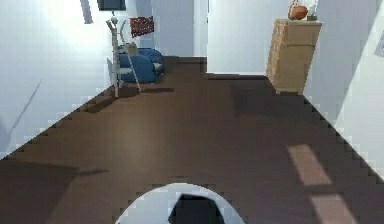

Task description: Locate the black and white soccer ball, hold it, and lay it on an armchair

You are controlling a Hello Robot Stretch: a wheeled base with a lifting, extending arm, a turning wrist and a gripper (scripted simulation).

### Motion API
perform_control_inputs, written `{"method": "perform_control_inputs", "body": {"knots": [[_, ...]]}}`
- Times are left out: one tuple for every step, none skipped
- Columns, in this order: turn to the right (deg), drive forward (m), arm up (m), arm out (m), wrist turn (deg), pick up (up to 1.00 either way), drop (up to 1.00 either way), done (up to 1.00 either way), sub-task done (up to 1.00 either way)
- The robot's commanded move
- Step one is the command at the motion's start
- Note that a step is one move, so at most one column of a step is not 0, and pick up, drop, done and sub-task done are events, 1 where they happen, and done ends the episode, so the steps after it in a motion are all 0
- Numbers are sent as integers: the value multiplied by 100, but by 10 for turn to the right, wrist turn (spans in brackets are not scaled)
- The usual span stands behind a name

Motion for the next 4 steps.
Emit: {"method": "perform_control_inputs", "body": {"knots": [[0,100,0,0,0,0,0,0,0],[0,100,0,0,0,0,0,0,0],[0,100,0,0,0,0,0,0,0],[-30,0,0,0,0,0,0,0,0]]}}
